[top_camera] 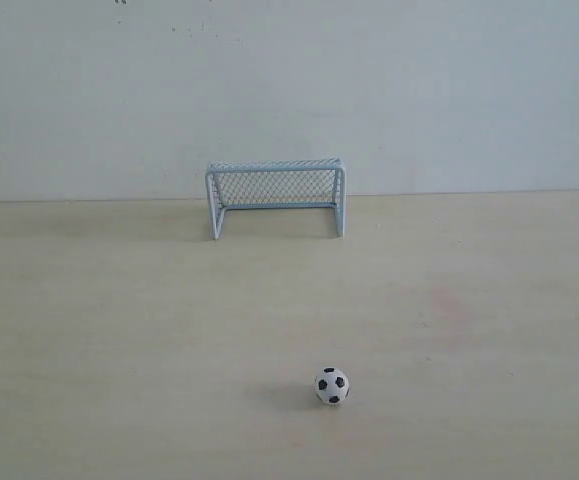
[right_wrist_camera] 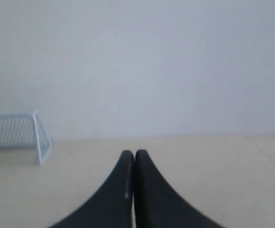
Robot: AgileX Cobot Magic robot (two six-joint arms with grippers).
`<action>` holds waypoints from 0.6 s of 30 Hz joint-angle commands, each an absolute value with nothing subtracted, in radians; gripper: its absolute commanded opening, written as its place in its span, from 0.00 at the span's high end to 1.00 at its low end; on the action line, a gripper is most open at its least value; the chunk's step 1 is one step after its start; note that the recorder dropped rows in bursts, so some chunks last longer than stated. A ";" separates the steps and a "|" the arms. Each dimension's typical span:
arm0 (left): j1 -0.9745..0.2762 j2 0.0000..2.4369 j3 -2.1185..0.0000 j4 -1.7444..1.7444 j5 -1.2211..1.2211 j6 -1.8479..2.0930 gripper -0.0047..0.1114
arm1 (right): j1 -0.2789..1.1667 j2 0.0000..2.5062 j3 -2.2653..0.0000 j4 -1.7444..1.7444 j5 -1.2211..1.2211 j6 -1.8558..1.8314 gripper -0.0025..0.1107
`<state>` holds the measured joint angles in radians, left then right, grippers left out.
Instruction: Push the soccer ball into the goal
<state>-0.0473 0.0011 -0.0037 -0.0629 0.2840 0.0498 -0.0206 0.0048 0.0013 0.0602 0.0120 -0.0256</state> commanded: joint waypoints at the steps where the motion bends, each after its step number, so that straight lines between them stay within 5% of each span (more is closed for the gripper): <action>1: -0.043 0.000 0.000 -0.070 0.283 0.053 0.92 | -0.019 0.000 0.000 0.092 -0.403 -0.026 0.98; 4: -0.043 0.000 0.000 -0.070 0.283 0.053 0.92 | -0.019 0.000 -0.041 0.320 -0.470 -0.009 0.98; 10: -0.043 0.000 0.000 -0.070 0.283 0.053 0.92 | -0.019 0.242 -0.417 0.395 0.193 -0.500 0.98; 18: -0.043 0.000 0.000 -0.070 0.283 0.053 0.92 | -0.019 0.432 -0.512 0.413 0.144 -0.503 0.98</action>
